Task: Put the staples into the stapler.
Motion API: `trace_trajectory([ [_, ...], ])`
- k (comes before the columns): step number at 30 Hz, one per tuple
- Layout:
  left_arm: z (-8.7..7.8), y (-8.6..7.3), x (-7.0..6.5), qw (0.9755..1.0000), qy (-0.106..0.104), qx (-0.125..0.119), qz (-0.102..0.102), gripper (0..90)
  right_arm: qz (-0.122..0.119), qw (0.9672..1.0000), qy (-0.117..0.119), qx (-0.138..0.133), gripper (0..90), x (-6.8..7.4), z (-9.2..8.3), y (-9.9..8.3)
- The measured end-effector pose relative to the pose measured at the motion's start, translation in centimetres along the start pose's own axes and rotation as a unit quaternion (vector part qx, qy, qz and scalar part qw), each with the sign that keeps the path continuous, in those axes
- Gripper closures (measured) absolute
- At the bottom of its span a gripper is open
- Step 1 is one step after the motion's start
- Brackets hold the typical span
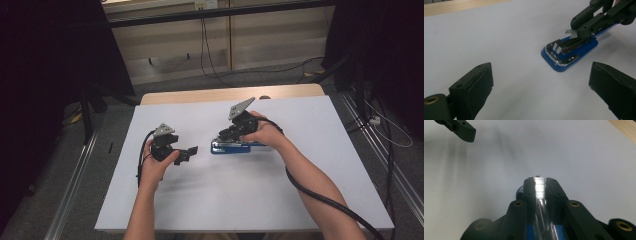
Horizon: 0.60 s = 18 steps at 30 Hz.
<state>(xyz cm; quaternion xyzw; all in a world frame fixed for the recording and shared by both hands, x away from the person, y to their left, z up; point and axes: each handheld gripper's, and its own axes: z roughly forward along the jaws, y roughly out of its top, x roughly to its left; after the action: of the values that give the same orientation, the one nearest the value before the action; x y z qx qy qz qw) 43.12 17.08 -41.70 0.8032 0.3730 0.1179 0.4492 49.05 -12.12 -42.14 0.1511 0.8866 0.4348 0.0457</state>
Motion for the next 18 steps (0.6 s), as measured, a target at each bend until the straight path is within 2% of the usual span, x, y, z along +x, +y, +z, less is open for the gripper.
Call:
trace_trajectory([
  [18,0.05,-0.03,0.08,1.0000,-0.002,0.001,-0.001,5.5,-0.011,0.9999,0.009,0.009,79.3,-0.37,0.48,-0.07],
])
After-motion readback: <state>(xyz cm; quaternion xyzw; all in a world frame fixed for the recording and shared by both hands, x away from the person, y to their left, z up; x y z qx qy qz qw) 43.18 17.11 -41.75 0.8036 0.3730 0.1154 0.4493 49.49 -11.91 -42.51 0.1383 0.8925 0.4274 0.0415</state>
